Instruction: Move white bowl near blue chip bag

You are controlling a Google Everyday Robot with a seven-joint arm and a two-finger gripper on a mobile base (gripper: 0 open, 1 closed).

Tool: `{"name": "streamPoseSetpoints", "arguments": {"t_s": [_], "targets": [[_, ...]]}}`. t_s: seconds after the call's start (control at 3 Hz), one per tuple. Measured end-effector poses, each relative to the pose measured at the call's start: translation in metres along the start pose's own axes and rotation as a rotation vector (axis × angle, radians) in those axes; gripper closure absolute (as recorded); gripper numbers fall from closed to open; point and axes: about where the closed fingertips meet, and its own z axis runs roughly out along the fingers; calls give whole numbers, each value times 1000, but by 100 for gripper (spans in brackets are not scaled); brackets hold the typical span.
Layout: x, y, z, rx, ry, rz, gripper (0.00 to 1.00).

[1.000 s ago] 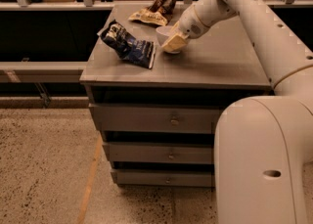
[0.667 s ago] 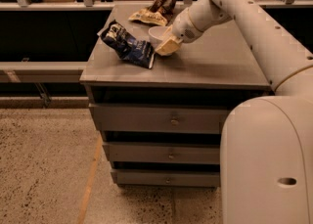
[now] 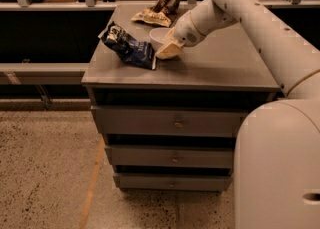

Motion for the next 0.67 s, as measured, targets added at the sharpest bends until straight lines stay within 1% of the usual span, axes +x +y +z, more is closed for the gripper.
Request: {"name": "streamPoseSetpoints", "arguments": {"t_s": [0.33,0.67], "targets": [[-13,-7,-23,59,-46,0,7],[-30,-20,-62,154,-139,13,0]]}}
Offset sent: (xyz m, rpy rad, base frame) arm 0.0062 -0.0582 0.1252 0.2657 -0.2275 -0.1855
